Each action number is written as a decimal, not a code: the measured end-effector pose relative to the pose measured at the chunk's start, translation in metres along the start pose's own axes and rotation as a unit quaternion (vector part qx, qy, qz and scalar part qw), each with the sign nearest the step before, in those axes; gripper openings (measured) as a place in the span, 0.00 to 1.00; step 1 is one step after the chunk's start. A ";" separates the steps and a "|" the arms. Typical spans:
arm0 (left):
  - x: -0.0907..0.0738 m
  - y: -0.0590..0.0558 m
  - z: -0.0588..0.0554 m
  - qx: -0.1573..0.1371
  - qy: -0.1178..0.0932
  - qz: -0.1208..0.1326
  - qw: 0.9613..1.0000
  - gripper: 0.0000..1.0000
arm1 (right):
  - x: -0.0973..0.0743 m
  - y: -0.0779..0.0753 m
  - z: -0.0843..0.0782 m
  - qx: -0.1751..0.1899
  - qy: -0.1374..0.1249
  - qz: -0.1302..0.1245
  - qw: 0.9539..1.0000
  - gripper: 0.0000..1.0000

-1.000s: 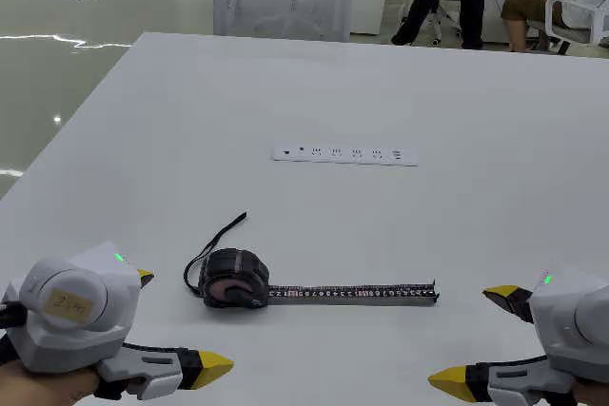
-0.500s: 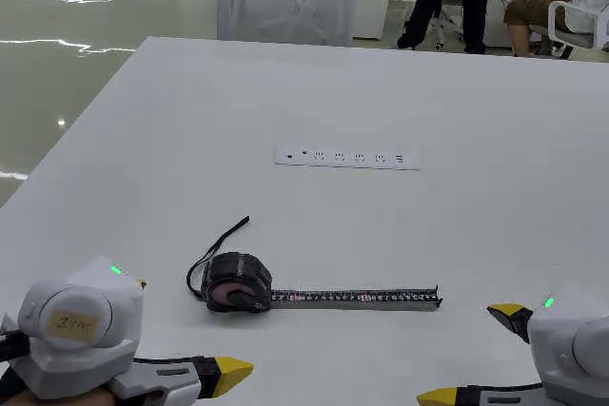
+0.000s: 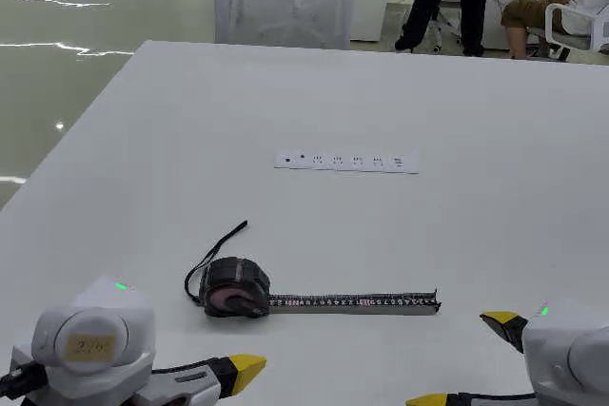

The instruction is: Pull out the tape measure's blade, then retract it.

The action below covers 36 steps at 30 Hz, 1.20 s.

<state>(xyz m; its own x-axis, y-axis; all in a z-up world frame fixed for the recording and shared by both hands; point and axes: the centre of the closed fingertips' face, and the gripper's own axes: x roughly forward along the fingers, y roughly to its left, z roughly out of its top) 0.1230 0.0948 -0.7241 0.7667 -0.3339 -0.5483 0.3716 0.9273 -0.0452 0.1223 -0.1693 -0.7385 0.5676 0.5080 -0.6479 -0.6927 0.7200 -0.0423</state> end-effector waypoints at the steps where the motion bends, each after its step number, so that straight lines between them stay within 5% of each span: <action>1: 0.001 -0.002 0.000 -0.001 0.000 0.004 1.000 0.99 | 0.000 0.000 0.000 0.000 0.000 0.000 1.000 0.91; 20: 0.017 0.000 0.009 -0.012 -0.013 0.063 0.998 0.99 | 0.005 0.000 0.008 -0.048 -0.033 0.036 0.998 0.83; 36: 0.039 0.010 0.014 -0.031 -0.019 0.099 0.994 0.99 | 0.008 -0.014 0.003 -0.139 -0.024 0.099 0.985 0.65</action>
<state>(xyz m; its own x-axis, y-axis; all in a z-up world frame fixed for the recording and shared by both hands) 0.1639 0.0892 -0.7338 0.8419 -0.1482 -0.5188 0.1786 0.9839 0.0087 0.1382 -0.1742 -0.7404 0.4241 0.6524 -0.6281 -0.8837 0.4499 -0.1293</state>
